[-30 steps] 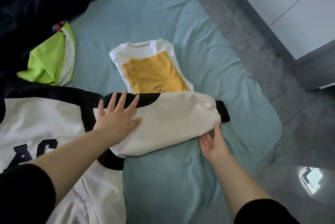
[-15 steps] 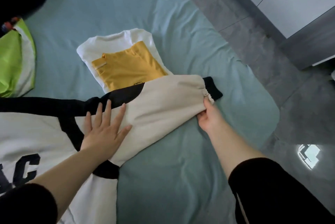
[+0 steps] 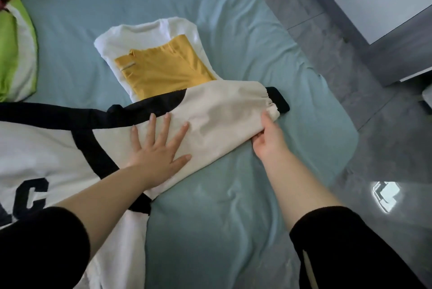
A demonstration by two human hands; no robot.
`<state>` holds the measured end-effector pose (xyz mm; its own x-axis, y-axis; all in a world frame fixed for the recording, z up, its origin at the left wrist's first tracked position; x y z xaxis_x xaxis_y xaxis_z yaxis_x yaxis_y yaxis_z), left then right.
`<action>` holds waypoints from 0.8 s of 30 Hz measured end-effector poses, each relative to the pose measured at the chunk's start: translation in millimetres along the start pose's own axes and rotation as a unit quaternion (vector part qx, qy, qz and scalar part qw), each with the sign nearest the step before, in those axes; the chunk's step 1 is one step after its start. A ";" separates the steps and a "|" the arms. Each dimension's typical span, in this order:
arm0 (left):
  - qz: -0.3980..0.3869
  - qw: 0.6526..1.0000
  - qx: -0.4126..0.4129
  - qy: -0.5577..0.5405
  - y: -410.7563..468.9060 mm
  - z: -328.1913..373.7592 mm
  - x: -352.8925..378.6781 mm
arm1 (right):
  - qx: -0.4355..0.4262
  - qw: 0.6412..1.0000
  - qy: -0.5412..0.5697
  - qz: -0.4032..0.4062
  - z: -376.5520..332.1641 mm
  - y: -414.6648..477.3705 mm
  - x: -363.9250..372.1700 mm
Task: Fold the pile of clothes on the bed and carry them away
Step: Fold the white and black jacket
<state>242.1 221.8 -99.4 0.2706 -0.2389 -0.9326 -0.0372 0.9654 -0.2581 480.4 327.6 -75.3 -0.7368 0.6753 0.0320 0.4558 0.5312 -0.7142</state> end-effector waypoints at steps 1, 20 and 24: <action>-0.021 0.998 -0.016 -0.048 -2.9 1.9 -9.2 | -0.036 0.999 -0.022 0.012 -0.9 -12.4 0.0; 0.064 0.528 -0.499 -0.684 -111.0 -99.4 -37.6 | -0.470 0.514 -0.627 -0.348 175.8 -192.8 6.6; 0.118 0.551 -0.500 -0.657 -113.9 -105.8 -36.3 | -0.366 0.779 -0.429 -0.274 159.2 -223.2 -13.2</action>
<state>134.7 109.5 -62.8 0.5838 0.7977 -0.1510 -0.5540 0.2554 -0.7924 309.0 118.6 -27.7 -0.8403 -0.1785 -0.5118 -0.1127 0.9811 -0.1572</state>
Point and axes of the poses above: each hand's wrist, its own y-axis towards the middle knuckle, its own x-axis out of the palm, z = x × y, the point moved 4 cm from there along y, towards the middle knuckle, and after that the axes turned 15 degrees about z, right-handed, at the moved point
